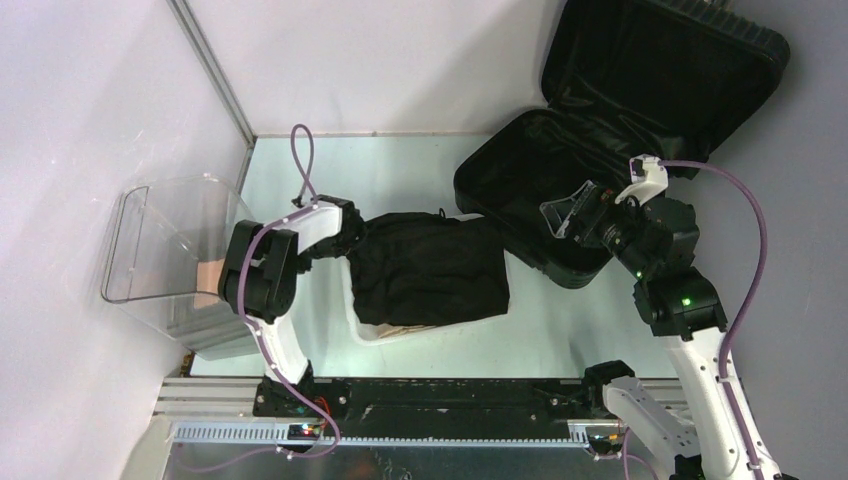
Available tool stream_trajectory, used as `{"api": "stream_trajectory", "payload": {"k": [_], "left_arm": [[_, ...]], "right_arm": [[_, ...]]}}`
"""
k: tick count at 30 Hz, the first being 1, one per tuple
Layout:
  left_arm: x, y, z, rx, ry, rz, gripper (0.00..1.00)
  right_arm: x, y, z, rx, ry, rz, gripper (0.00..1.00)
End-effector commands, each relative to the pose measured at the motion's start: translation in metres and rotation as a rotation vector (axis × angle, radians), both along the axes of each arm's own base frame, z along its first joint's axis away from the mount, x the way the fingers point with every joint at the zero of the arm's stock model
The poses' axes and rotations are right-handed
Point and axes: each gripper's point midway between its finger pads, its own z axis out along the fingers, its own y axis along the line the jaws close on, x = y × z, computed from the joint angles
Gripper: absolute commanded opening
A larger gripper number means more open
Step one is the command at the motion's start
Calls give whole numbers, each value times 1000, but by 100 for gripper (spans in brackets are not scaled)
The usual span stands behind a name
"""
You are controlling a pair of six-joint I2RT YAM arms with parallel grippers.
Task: Open, take out, and arrange the luggage
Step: Open the drawer of the storage box.
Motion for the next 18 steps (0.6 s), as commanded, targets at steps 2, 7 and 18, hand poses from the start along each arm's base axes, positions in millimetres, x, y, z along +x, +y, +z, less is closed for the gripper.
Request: {"api": "stream_trajectory", "payload": {"k": [2,7,18], "left_arm": [[3,14,10,41,-48,12,38],[4,19,11,61,-46,13,34],[11,19,-4,87,-22,0,30]], "right_arm": [[-5,-5,23,-8,-69,-13,92],[-5,-4,23,-4,-67,-10,92],[-3,-7,23,-10,-71,-25,92]]}}
